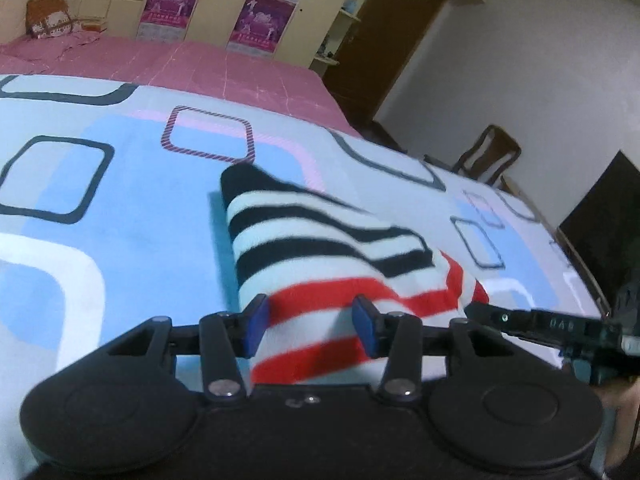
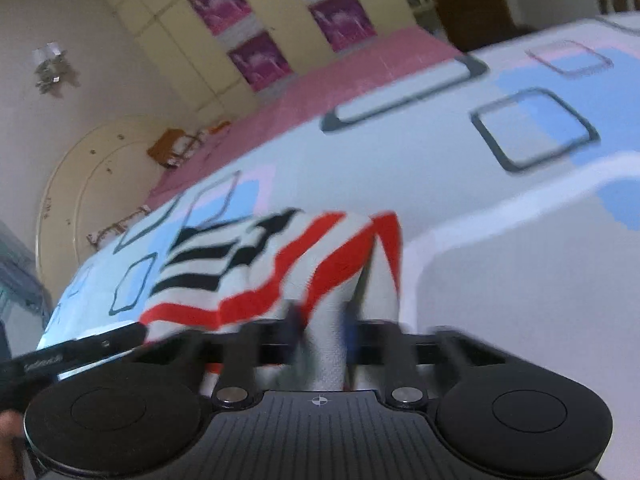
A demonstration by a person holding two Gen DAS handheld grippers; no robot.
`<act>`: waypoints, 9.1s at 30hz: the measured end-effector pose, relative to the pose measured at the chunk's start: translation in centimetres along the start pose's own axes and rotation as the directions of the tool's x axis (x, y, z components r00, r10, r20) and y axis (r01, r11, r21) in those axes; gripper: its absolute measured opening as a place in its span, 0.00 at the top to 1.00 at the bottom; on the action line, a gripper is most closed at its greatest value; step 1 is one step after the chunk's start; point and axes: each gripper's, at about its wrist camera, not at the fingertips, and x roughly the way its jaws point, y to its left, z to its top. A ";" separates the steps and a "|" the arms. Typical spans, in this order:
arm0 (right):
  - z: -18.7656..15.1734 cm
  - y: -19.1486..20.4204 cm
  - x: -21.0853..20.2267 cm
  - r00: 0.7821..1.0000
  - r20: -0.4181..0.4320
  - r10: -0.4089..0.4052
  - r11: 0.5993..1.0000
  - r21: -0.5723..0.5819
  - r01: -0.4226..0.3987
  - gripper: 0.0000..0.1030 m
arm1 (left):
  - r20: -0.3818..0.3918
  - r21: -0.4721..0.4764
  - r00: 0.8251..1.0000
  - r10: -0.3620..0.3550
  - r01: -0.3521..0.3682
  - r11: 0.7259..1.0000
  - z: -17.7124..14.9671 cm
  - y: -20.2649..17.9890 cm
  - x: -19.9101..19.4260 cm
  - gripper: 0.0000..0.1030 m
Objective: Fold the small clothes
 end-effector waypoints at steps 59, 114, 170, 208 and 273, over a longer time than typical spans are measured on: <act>-8.1 5.9 -8.7 0.983 -0.068 -0.170 0.863 -0.491 0.115 0.94 | -0.056 0.269 0.994 0.090 -0.072 0.960 -8.8 -5.0 -8.6 0.66; -0.2 -7.8 -2.0 0.920 -0.273 0.282 0.947 0.233 -0.221 0.37 | -0.172 -0.197 0.977 -0.126 0.091 0.976 -3.9 0.2 0.0 0.20; -8.2 27.7 8.1 0.956 -0.243 0.165 0.939 -0.256 -0.228 0.67 | -0.028 0.068 0.993 0.116 -0.114 0.991 0.3 9.6 -9.9 0.49; -11.5 31.1 10.5 0.989 -0.094 -0.116 0.864 -0.501 0.054 0.76 | 0.040 0.257 0.997 0.070 -0.078 0.963 -1.7 3.5 -7.0 0.62; -27.0 30.2 -20.5 0.988 0.104 -0.118 0.900 -0.410 0.151 0.00 | 0.287 0.060 0.876 0.388 -0.421 0.905 -19.3 -18.3 -28.4 0.00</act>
